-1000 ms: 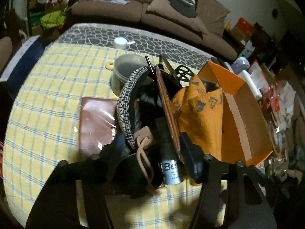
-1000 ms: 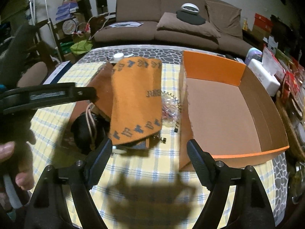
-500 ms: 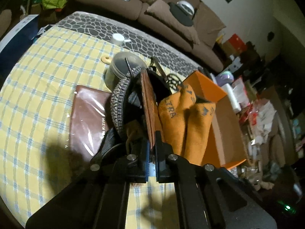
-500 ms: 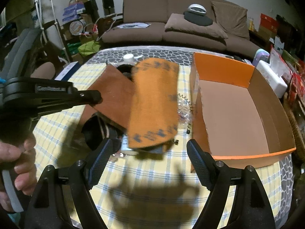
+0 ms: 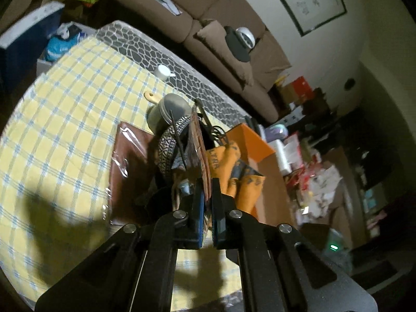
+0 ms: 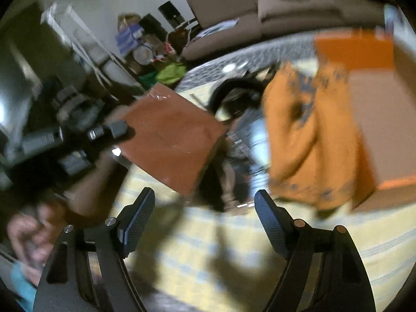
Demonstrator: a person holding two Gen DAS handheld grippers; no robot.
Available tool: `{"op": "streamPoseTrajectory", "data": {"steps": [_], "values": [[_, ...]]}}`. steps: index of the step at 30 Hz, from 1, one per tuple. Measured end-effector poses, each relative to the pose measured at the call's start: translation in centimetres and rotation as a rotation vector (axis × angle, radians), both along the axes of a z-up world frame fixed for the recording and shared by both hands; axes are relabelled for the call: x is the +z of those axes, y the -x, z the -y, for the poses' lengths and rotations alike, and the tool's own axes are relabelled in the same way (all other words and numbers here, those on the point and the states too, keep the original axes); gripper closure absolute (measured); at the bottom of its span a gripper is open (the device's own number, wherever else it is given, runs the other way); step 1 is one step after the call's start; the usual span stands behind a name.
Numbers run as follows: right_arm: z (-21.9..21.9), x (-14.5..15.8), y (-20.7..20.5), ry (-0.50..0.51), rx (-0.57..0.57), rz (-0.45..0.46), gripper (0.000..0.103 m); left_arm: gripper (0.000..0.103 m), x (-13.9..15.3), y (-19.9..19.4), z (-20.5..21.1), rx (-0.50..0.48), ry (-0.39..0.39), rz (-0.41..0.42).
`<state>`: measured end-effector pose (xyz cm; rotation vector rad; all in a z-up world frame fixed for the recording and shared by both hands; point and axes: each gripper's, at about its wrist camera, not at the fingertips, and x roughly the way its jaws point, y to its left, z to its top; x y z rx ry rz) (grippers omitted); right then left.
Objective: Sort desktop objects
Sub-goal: 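Grasp the brown plastic-wrapped folder edge with the left gripper and lift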
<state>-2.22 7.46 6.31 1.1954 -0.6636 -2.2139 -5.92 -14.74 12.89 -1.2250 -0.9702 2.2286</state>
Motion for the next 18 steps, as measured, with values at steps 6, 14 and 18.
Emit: {"op": "streamPoseTrajectory", "data": {"steps": [6,14,18], "values": [[-0.9,-1.5,0.7,0.274,-0.026,0.138,0.049,0.099,-1.5,0.4,0.4,-0.025,-0.144,0.054],[-2.3,0.7,0.6,0.287,-0.023,0.089,0.072,0.099,-0.9,-0.1,0.0,-0.038,-0.179,0.029],[-3.5,1.1,0.9,0.302,-0.039,0.028,0.076,0.099,-0.2,-0.3,-0.6,-0.047,-0.191,0.002]]}}
